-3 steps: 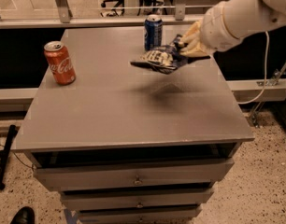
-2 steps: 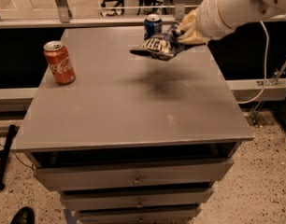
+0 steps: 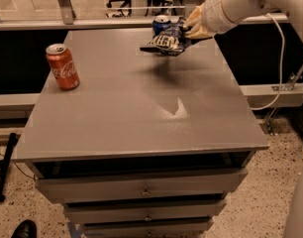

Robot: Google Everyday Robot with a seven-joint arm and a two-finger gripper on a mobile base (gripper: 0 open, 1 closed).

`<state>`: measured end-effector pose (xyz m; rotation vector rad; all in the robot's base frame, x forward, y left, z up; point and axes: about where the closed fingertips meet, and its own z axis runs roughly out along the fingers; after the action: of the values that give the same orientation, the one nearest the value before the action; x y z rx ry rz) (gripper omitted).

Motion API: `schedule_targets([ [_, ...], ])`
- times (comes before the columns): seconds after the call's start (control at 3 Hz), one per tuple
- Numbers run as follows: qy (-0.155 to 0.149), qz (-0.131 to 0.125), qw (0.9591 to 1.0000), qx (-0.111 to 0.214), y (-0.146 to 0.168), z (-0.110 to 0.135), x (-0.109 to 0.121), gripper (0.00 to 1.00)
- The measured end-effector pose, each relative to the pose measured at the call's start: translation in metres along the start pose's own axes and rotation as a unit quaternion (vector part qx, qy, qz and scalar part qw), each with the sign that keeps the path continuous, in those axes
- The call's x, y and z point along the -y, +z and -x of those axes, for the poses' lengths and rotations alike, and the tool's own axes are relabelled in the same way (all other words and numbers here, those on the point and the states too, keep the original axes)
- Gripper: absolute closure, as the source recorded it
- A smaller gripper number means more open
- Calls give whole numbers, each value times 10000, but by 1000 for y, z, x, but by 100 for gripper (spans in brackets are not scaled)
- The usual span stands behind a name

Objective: Move blue chip bag near pepsi can

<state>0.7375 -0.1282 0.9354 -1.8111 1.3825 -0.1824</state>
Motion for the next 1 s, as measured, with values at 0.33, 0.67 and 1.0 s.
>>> schedule_targets([
  [0.33, -29, 44, 10000, -61, 11, -18, 4, 100],
  [0.67, -25, 163, 9998, 64, 22, -28, 2, 84],
  [1.0, -45, 291, 9994, 176, 29, -33, -1, 61],
])
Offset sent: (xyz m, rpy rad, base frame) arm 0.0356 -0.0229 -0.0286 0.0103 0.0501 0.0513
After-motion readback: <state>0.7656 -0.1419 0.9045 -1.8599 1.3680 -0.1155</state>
